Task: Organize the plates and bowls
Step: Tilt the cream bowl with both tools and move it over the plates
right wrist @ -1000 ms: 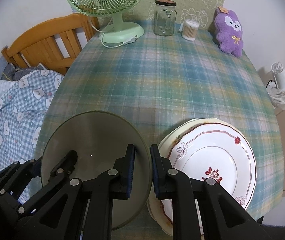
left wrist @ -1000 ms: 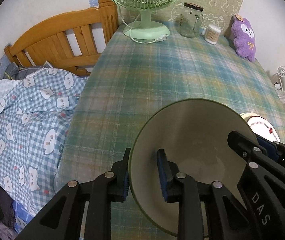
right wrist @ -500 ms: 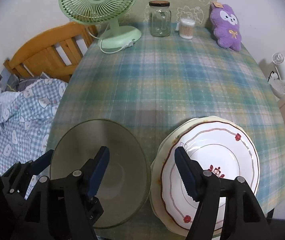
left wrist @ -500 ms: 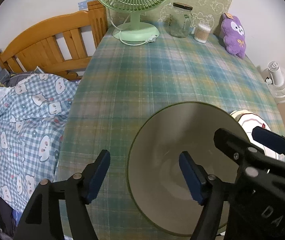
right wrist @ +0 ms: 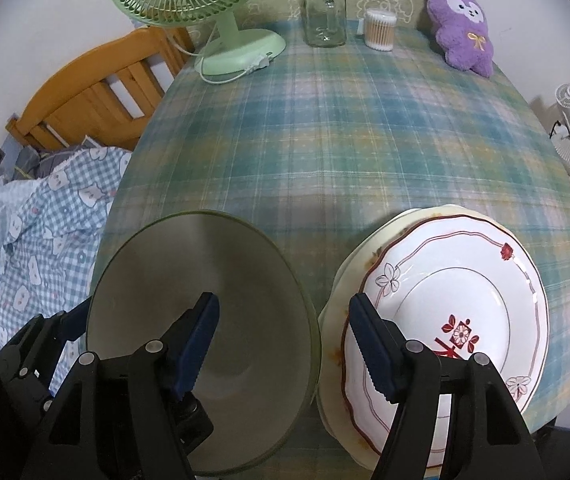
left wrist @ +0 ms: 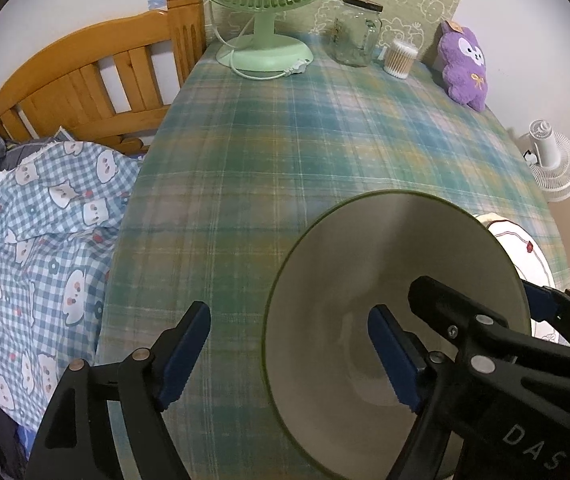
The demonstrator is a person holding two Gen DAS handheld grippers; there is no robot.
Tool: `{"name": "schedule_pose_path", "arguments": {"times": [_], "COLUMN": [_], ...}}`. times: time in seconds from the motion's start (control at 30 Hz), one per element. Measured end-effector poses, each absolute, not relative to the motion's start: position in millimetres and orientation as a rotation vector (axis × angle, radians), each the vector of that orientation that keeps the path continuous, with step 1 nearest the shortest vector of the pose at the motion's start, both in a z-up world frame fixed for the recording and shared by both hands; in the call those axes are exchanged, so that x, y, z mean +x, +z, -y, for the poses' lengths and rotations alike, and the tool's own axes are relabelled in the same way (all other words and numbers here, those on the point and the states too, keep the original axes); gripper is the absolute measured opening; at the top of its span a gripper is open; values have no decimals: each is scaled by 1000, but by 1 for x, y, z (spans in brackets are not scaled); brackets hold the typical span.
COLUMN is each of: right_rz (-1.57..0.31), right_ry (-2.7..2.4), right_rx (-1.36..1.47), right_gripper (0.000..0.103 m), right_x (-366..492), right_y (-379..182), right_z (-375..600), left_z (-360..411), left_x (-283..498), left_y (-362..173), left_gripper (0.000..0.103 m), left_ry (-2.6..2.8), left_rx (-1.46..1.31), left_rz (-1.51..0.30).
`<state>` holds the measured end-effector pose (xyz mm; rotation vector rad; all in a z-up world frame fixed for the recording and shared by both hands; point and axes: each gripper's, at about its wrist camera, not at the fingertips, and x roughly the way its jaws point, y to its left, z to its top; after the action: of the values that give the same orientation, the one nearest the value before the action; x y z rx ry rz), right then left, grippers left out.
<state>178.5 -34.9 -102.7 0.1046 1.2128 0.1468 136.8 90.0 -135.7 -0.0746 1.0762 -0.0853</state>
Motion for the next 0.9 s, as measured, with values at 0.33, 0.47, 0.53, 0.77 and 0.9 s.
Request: {"name": "schedule_pose_path", "arguments": {"times": [0.33, 0.47, 0.53, 0.77, 0.9], "right_rz": [-1266, -1267, -1269, -1271, -1283], "right_ry": [124, 120, 126, 118, 123], "right_rx": [158, 145, 157, 157, 199], "right_gripper": [60, 54, 47, 46, 46], "right_x": [188, 186, 185, 187, 189], "right_y": [-119, -119, -120, -121, -125], "right_z": [34, 33, 33, 31, 35], "left_z": [-89, -86, -85, -81, -79], "left_x": [147, 146, 146, 146, 146], "left_y": [-147, -146, -146, -144, -143], "left_gripper": [82, 81, 80, 67, 63], "left_ry": [-113, -143, -154, -189, -205], "left_rx": [-76, -47, -47, -27, -27], "left_rz": [-1125, -1133, -1138, -1130, -1125]}}
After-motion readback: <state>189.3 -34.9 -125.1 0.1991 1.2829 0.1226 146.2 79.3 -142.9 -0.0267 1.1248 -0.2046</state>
